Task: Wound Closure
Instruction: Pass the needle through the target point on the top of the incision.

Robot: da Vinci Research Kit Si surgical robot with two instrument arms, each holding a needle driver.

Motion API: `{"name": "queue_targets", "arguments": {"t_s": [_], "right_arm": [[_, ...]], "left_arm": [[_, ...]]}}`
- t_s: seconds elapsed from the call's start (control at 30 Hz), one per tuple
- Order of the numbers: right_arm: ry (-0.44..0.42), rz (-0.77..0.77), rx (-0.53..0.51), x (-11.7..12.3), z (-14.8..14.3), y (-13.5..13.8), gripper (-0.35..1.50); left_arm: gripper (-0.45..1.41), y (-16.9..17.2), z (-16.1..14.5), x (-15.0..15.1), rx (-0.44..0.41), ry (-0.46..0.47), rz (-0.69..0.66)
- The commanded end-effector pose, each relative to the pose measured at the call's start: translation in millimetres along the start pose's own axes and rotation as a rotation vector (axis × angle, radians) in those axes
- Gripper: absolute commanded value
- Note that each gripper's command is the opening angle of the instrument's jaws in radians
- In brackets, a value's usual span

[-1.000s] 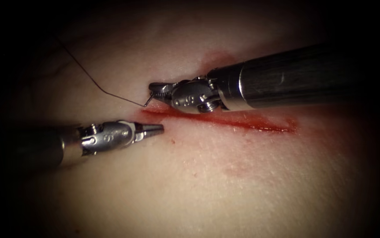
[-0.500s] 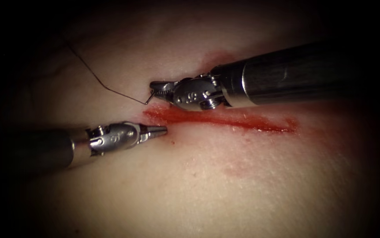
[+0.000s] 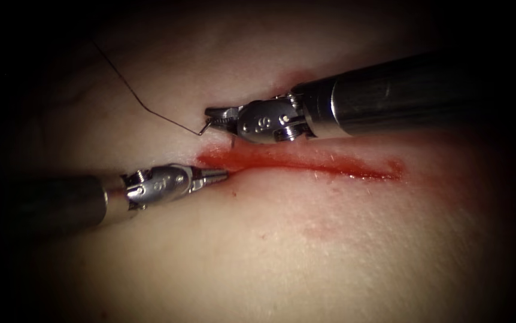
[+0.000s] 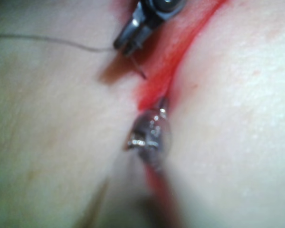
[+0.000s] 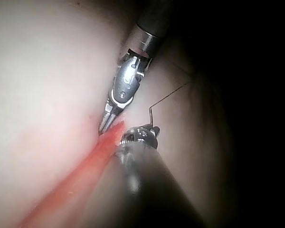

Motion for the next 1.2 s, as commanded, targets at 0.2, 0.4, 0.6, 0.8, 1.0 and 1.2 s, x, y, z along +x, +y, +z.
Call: {"name": "queue_targets", "arguments": {"t_s": [0.2,0.4,0.6,0.8,1.0,1.2], "right_arm": [[0.022,0.085,0.016,-1.3,1.2,-0.3,-0.35],[0.032,0.112,0.010,-1.2,0.7,0.8,-0.35],[0.036,0.149,0.034,-1.3,0.9,0.5,-0.35],[0.034,0.165,0.064,-2.2,2.2,-1.1,-0.35],[0.050,0.165,0.083,-1.0,2.2,-2.0,-0.35],[0.060,0.155,0.095,-0.4,2.2,-2.6,-0.35]], "left_arm": [[-0.35,0.1,0.6,-0.6,-0.011,-0.015,0.003],[-0.35,0.1,0.6,-0.7,-0.011,-0.015,0.003],[-0.35,0.0,0.5,-0.8,-0.015,-0.020,0.005],[-0.35,-0.1,0.3,-0.9,-0.018,-0.022,0.006],[-0.35,-0.2,0.2,-1.0,-0.023,-0.020,0.007],[-0.35,-0.3,0.0,-0.9,-0.022,-0.020,0.007]]}}
